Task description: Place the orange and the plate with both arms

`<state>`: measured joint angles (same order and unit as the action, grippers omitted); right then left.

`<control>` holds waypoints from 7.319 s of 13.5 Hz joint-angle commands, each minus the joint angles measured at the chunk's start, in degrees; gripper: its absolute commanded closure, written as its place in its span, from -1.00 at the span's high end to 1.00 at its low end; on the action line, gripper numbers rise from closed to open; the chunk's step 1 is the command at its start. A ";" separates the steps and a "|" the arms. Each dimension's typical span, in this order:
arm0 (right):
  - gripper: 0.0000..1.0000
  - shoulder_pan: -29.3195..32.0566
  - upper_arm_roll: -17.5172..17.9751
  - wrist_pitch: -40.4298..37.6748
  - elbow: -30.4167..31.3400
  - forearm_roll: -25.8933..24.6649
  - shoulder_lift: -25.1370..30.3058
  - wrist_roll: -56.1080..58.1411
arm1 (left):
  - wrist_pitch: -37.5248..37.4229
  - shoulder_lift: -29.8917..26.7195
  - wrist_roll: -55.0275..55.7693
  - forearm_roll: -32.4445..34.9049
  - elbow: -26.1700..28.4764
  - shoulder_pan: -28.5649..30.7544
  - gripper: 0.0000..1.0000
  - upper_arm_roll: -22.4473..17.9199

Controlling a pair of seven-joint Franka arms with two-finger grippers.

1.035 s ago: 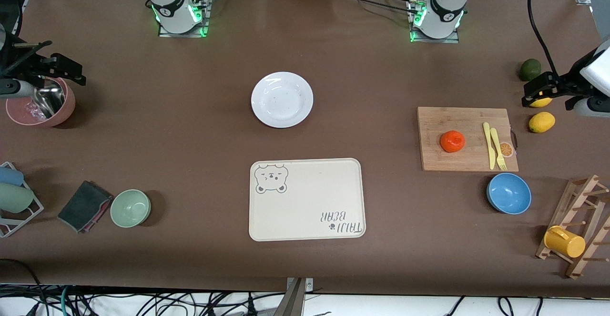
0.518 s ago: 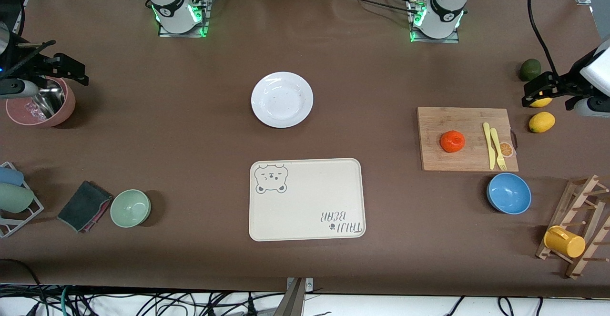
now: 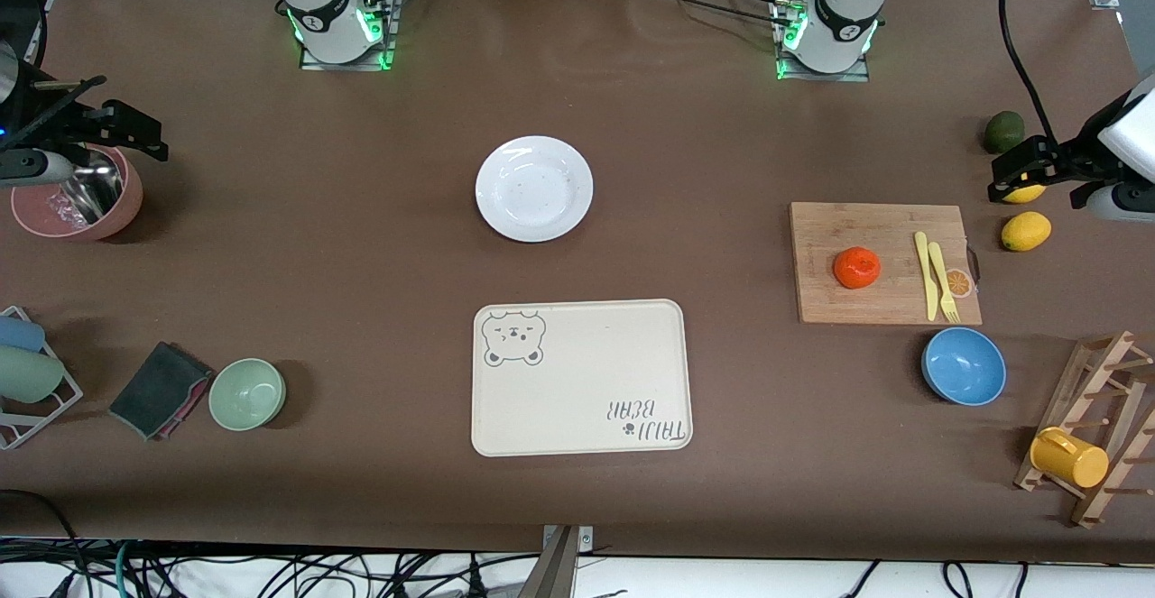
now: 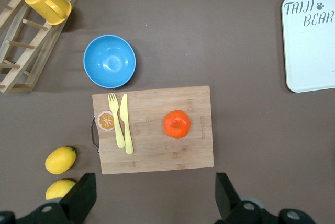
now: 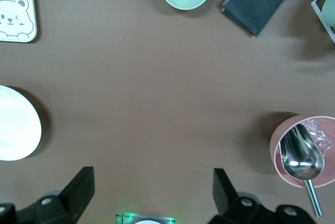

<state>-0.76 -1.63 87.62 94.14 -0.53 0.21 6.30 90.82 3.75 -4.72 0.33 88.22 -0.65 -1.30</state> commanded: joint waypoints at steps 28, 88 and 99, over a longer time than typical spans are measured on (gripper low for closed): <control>1.00 -0.12 -0.48 -1.40 -0.45 0.88 0.06 0.20 | 19.63 17.60 -0.91 2.75 20.04 -1.55 1.00 0.94; 1.00 0.05 -0.92 -2.37 -0.19 1.15 -0.03 1.08 | 55.54 38.61 78.90 -21.68 7.06 -41.99 1.00 15.36; 1.00 -1.97 0.22 -18.08 0.95 9.12 -5.81 0.99 | 22.33 31.59 60.31 -15.71 0.37 -24.52 1.00 15.27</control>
<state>-2.36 -1.53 72.50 94.61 4.87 -2.99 6.84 118.44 37.09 62.85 -16.68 88.14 -29.69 13.48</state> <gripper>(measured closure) 0.000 0.000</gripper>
